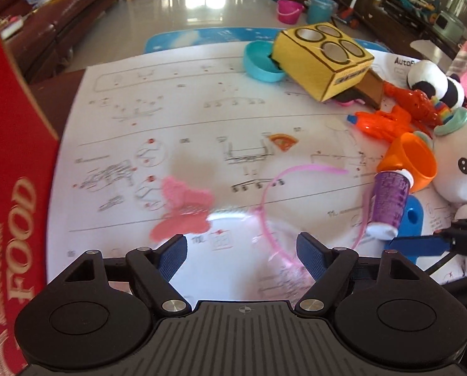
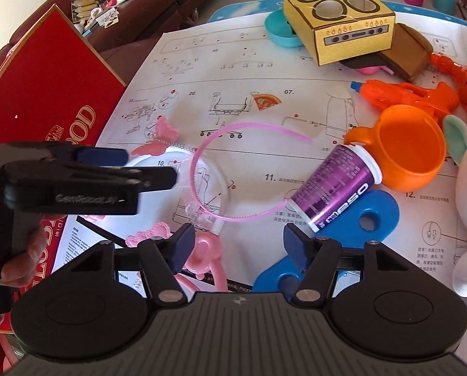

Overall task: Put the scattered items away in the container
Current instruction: 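Move the right gripper toward the band of the pink butterfly headband, then close the right gripper on the pink headband band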

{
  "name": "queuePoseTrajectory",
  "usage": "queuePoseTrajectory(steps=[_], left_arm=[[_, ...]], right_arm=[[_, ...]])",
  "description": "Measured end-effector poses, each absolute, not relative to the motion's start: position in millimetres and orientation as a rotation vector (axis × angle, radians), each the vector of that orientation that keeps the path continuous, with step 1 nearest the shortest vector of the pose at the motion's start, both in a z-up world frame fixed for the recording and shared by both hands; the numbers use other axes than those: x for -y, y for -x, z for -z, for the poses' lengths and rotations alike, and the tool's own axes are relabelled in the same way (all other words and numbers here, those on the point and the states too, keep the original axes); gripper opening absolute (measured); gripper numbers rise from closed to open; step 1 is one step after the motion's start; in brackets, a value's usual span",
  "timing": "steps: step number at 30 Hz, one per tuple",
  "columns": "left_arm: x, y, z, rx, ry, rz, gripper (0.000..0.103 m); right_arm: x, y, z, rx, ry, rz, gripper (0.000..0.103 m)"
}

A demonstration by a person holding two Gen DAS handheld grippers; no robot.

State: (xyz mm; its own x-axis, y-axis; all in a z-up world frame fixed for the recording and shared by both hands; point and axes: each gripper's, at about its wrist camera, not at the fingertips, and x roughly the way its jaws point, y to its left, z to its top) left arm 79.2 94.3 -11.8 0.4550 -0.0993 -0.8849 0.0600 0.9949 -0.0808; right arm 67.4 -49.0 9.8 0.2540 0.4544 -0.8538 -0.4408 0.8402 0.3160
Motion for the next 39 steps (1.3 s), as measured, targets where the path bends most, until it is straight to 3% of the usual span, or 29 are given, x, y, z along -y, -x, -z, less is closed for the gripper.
queuePoseTrajectory(steps=[1,2,3,5,9,12,23,26,31,35,36,37,39], left_arm=[[-89,-83,16,-1.105,0.025,0.091,0.085],[-85,-86,21,-1.113,0.001,0.081,0.079],[-83,-87,25,-1.122,-0.028,0.074,0.059],[-84,-87,33,-1.141,-0.046,0.087,0.033],[-96,-83,37,-1.138,-0.085,0.085,0.015],[-102,-76,33,-1.111,-0.131,0.116,0.012],[-104,-66,33,-1.082,-0.171,0.216,0.012],[-106,-64,33,-1.085,-0.167,0.219,0.012],[-106,-72,36,-1.098,-0.204,0.193,0.018],[-112,-94,38,-1.121,-0.183,0.098,0.023],[-114,-98,37,-1.123,-0.168,0.078,0.019],[-115,-102,36,-1.118,-0.153,0.048,0.023],[-118,-104,28,-1.089,-0.114,-0.009,0.046]], right_arm=[[51,-67,-10,-1.162,-0.008,-0.604,0.068],[52,-67,-11,-1.158,-0.002,-0.601,0.068],[53,-68,-13,-1.152,0.003,-0.600,0.068],[54,-71,-18,-1.135,0.019,-0.608,0.068],[47,-87,-29,-1.066,0.108,-0.629,0.068],[35,-104,-30,-1.040,0.160,-0.656,0.067],[-37,-130,-12,-0.963,0.424,-0.886,0.058],[-53,-132,-2,-0.974,0.490,-0.925,0.050],[-63,-130,12,-1.031,0.515,-0.920,0.018],[-52,-131,16,-1.067,0.444,-0.869,0.010],[-48,-133,16,-1.080,0.415,-0.844,0.009],[-43,-135,16,-1.089,0.391,-0.822,0.007],[-32,-137,16,-1.108,0.329,-0.764,0.005]])
